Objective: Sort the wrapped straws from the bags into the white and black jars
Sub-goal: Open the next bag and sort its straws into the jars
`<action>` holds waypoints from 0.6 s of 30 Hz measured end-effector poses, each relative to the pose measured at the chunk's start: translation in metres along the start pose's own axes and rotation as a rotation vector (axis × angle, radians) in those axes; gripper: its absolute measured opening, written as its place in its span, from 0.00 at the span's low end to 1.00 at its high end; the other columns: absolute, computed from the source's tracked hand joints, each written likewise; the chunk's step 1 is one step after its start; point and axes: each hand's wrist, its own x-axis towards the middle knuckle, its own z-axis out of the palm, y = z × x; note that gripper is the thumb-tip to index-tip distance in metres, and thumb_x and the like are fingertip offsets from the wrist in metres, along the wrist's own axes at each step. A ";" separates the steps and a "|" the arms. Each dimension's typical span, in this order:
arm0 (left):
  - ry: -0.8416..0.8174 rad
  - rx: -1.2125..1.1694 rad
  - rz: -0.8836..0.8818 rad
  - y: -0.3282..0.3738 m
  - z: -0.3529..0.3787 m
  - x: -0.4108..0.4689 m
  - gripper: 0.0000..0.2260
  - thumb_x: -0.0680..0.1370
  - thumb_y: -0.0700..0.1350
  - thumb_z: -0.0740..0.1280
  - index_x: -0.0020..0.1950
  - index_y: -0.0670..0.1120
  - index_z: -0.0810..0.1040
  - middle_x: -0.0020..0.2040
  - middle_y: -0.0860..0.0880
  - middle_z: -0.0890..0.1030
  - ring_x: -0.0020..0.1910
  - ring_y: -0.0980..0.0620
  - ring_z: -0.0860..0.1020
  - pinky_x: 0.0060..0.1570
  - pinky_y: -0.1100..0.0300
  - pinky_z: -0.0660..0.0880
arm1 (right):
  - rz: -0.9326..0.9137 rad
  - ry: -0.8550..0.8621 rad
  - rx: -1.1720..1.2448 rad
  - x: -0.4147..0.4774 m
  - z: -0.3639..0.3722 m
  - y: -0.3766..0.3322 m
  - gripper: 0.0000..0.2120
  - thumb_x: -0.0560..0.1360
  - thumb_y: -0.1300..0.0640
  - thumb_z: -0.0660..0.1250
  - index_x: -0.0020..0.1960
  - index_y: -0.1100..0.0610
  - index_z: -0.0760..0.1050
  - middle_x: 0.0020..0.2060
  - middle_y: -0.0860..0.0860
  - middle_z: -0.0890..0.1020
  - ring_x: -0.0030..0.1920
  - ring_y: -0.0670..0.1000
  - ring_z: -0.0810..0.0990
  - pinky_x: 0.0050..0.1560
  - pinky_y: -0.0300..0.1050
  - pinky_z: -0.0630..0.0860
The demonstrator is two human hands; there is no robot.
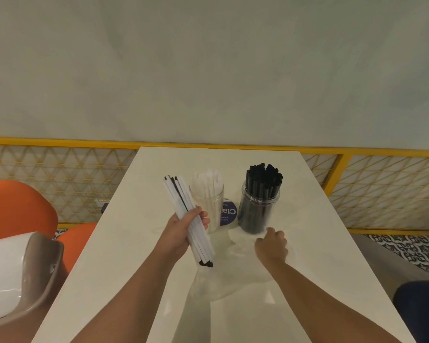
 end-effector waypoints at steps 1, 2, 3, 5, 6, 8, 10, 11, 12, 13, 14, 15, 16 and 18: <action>-0.021 0.009 -0.010 0.000 0.002 -0.001 0.03 0.77 0.40 0.66 0.47 0.41 0.75 0.37 0.46 0.80 0.35 0.52 0.81 0.39 0.59 0.79 | -0.094 0.068 -0.076 -0.004 -0.003 -0.006 0.17 0.76 0.60 0.58 0.65 0.60 0.67 0.60 0.58 0.71 0.61 0.58 0.70 0.60 0.50 0.69; -0.043 0.011 -0.020 -0.001 0.005 -0.002 0.03 0.77 0.40 0.66 0.47 0.41 0.75 0.36 0.45 0.79 0.33 0.52 0.81 0.38 0.60 0.79 | -0.198 0.138 -0.096 -0.007 -0.005 -0.012 0.16 0.76 0.60 0.59 0.63 0.60 0.68 0.59 0.58 0.72 0.60 0.58 0.71 0.59 0.50 0.69; -0.065 0.013 -0.029 -0.001 0.008 -0.003 0.03 0.77 0.40 0.66 0.47 0.40 0.75 0.35 0.45 0.78 0.32 0.52 0.80 0.37 0.60 0.79 | -0.298 0.185 -0.054 -0.010 -0.007 -0.020 0.16 0.75 0.60 0.60 0.62 0.60 0.70 0.58 0.58 0.73 0.60 0.59 0.71 0.59 0.50 0.70; -0.110 0.039 -0.032 -0.002 0.013 -0.007 0.03 0.77 0.40 0.66 0.46 0.40 0.75 0.34 0.45 0.77 0.31 0.51 0.78 0.36 0.61 0.78 | -0.467 0.168 0.165 -0.016 -0.013 -0.038 0.12 0.76 0.60 0.62 0.58 0.62 0.75 0.54 0.59 0.76 0.57 0.59 0.73 0.57 0.49 0.71; -0.138 0.067 -0.026 -0.002 0.016 -0.008 0.04 0.77 0.41 0.66 0.46 0.40 0.75 0.35 0.45 0.77 0.32 0.51 0.78 0.37 0.61 0.78 | -0.529 0.107 0.315 -0.021 -0.018 -0.049 0.10 0.77 0.60 0.62 0.55 0.64 0.76 0.51 0.59 0.77 0.54 0.58 0.75 0.55 0.47 0.72; -0.203 0.132 -0.005 -0.002 0.020 -0.011 0.04 0.78 0.41 0.65 0.46 0.41 0.77 0.35 0.46 0.77 0.32 0.52 0.77 0.38 0.60 0.77 | -0.585 -0.071 0.550 -0.032 -0.027 -0.070 0.11 0.77 0.58 0.63 0.52 0.65 0.77 0.47 0.60 0.78 0.47 0.57 0.78 0.51 0.46 0.75; -0.257 0.216 0.025 -0.001 0.023 -0.013 0.05 0.78 0.41 0.64 0.45 0.42 0.78 0.34 0.46 0.78 0.32 0.53 0.77 0.37 0.62 0.76 | -0.561 -0.200 0.630 -0.039 -0.034 -0.086 0.12 0.77 0.54 0.63 0.52 0.63 0.76 0.45 0.58 0.78 0.39 0.52 0.78 0.40 0.42 0.79; -0.268 0.257 0.036 -0.001 0.024 -0.014 0.06 0.79 0.41 0.63 0.45 0.42 0.78 0.33 0.46 0.78 0.32 0.54 0.77 0.37 0.63 0.76 | -0.545 -0.251 0.625 -0.040 -0.036 -0.092 0.12 0.77 0.53 0.63 0.50 0.62 0.76 0.42 0.56 0.77 0.35 0.50 0.76 0.34 0.39 0.78; -0.270 0.285 0.043 0.000 0.025 -0.014 0.06 0.79 0.41 0.63 0.45 0.42 0.78 0.33 0.46 0.78 0.32 0.54 0.77 0.36 0.64 0.76 | -0.531 -0.296 0.615 -0.041 -0.038 -0.096 0.12 0.78 0.53 0.62 0.48 0.63 0.75 0.38 0.54 0.76 0.32 0.49 0.75 0.30 0.37 0.75; -0.265 0.297 0.044 0.001 0.025 -0.014 0.06 0.79 0.41 0.63 0.45 0.42 0.78 0.33 0.46 0.78 0.32 0.54 0.77 0.36 0.64 0.76 | -0.509 -0.333 0.618 -0.042 -0.040 -0.099 0.12 0.78 0.54 0.62 0.46 0.63 0.74 0.35 0.52 0.74 0.30 0.47 0.73 0.27 0.35 0.73; -0.260 0.297 0.040 0.001 0.024 -0.013 0.06 0.79 0.40 0.63 0.46 0.41 0.79 0.33 0.46 0.78 0.32 0.53 0.77 0.36 0.64 0.76 | -0.481 -0.365 0.628 -0.042 -0.043 -0.101 0.11 0.78 0.54 0.61 0.45 0.63 0.72 0.33 0.51 0.73 0.29 0.47 0.72 0.25 0.34 0.71; -0.261 0.296 0.034 0.002 0.023 -0.013 0.06 0.78 0.40 0.63 0.47 0.41 0.79 0.33 0.46 0.79 0.32 0.53 0.77 0.36 0.64 0.76 | -0.459 -0.393 0.639 -0.042 -0.044 -0.102 0.11 0.78 0.55 0.61 0.45 0.63 0.72 0.33 0.51 0.72 0.29 0.46 0.71 0.24 0.33 0.70; -0.266 0.299 0.029 0.003 0.022 -0.012 0.05 0.78 0.40 0.64 0.47 0.41 0.79 0.34 0.46 0.79 0.32 0.54 0.78 0.36 0.64 0.76 | -0.447 -0.412 0.636 -0.041 -0.046 -0.103 0.11 0.78 0.55 0.61 0.47 0.64 0.72 0.34 0.52 0.73 0.29 0.46 0.71 0.24 0.32 0.70; -0.270 0.317 0.024 0.003 0.020 -0.012 0.05 0.78 0.41 0.63 0.47 0.41 0.79 0.35 0.46 0.80 0.33 0.54 0.78 0.37 0.65 0.76 | -0.453 -0.409 0.572 -0.040 -0.046 -0.105 0.12 0.79 0.56 0.60 0.49 0.66 0.72 0.37 0.54 0.74 0.31 0.47 0.72 0.26 0.35 0.71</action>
